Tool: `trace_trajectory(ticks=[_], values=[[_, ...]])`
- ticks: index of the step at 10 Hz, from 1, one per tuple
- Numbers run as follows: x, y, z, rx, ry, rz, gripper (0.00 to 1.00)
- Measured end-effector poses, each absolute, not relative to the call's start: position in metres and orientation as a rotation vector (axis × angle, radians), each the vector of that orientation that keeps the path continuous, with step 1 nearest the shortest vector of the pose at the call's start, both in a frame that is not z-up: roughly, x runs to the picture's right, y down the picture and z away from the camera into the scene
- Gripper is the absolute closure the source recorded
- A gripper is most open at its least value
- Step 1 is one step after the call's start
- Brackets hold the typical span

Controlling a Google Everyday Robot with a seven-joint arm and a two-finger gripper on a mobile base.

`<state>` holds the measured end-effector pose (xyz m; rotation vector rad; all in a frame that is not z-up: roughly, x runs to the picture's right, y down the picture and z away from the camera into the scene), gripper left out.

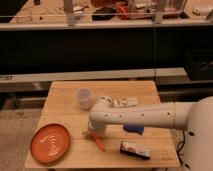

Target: Place the pepper on the white sponge

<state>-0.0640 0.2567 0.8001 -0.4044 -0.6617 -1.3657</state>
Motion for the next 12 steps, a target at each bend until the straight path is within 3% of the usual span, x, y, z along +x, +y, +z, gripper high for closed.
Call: trace_trajectory(ticks=[1,6,8,12], values=[[-0.065,0.257,0.8,-0.402,-0.662,-1.371,0.31],[-0.067,0.257,0.792,-0.407,-0.643,-1.381,0.82],[-0.068,0.255,0.788,-0.414,-0.632,-1.384,0.97],[-0.065,0.221,0.766,-0.415,-0.602,-1.368,0.99]])
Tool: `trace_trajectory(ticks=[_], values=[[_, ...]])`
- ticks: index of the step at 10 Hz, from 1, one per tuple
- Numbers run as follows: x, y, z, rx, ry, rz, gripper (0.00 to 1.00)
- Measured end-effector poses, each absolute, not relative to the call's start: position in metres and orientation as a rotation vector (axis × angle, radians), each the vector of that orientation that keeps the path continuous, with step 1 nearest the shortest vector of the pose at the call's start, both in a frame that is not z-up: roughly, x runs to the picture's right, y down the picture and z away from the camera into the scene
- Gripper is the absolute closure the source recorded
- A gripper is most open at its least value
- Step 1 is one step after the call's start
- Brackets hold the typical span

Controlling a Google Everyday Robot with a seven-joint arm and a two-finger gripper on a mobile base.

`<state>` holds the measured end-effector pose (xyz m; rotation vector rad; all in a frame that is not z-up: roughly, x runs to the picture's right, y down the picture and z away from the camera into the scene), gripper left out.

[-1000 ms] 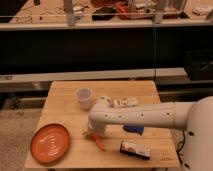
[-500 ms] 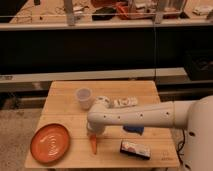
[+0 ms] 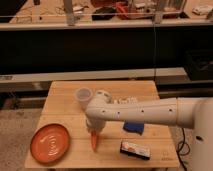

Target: Place the pepper on the white sponge

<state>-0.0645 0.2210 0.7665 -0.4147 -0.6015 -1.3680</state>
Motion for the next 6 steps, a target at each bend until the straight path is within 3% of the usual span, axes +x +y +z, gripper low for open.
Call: trace_trajectory(ticks=[6], values=[[-0.043,0.188,0.743,-0.414,-0.57,-1.35,0.99]])
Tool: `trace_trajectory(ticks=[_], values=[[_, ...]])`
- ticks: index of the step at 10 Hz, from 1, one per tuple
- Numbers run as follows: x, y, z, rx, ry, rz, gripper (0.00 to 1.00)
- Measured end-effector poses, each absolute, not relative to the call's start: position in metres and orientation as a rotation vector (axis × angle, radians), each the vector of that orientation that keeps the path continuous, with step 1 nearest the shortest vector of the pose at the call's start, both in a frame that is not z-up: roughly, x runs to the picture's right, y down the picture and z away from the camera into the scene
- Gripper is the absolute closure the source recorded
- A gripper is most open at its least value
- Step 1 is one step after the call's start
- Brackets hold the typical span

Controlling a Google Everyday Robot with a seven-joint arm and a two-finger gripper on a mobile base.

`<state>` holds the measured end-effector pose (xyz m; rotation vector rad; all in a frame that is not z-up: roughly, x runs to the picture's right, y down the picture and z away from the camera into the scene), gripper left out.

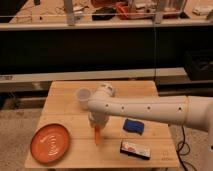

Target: Place the pepper on the white sponge

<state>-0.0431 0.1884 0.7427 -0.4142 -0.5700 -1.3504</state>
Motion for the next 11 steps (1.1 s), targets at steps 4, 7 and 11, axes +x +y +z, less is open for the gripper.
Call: trace_trajectory(ticks=[4,7,11], values=[[-0.009,0.181,0.745,-0.432,-0.558,-1.296,0.99],[0.012,0.172,0.757,-0.449,-0.549,-1.248,0.99],[0.041,0.173,0.768,-0.451,-0.553,-1.192,0.99]])
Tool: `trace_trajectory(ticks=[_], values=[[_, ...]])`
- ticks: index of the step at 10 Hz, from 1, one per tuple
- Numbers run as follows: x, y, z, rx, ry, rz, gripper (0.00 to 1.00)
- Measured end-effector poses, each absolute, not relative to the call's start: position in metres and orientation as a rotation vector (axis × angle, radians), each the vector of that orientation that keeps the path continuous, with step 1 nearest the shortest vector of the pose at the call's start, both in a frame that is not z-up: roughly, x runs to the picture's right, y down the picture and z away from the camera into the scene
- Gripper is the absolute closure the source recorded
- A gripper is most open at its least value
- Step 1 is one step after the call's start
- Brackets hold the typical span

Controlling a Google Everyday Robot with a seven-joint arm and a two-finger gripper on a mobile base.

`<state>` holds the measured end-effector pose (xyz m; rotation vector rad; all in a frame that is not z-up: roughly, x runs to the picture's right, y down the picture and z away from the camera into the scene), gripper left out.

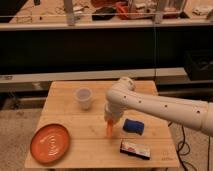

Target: Place the pepper on the white sponge

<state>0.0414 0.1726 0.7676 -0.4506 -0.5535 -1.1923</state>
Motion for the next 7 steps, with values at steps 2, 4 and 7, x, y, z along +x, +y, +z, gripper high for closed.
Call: trace_trajectory(ticks=[2,4,7], values=[[0.057,0.173,0.774,-0.455,-0.557,-1.161,0.99],[0.07,0.177,0.781,-0.458,-0.562,-1.13,0.99],[0.08,0.185,0.788,-0.464,-0.569,-1.113,0.99]])
